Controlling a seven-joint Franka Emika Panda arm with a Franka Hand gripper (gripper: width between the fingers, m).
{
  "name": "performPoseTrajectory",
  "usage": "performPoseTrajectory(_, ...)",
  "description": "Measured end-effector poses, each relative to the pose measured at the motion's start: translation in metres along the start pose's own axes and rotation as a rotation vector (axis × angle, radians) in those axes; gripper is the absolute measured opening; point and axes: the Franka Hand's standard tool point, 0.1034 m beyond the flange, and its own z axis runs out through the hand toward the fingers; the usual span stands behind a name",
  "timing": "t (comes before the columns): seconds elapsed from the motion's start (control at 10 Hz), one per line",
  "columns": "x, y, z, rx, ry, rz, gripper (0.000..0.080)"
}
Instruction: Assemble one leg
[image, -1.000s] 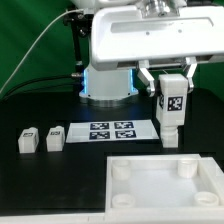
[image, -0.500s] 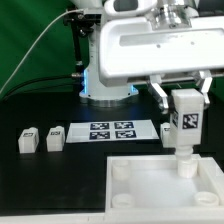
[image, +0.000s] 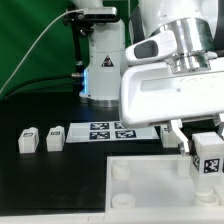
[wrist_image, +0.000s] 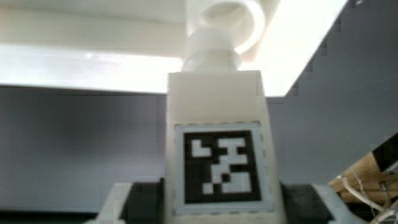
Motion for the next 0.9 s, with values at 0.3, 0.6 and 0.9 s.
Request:
performPoseTrajectory(0.3, -0.0116, -0.0054, 0.0073, 0.006, -0.020, -0.006, 0.0292)
performPoseTrajectory(0.6, -0.0122, -0.0049, 0.0089, 0.004, -0.005, -0.007, 0.0292)
performPoseTrajectory(0.9, -0.0094, -0.0043, 0.0109, 0.002, 0.016, -0.008, 0.0292)
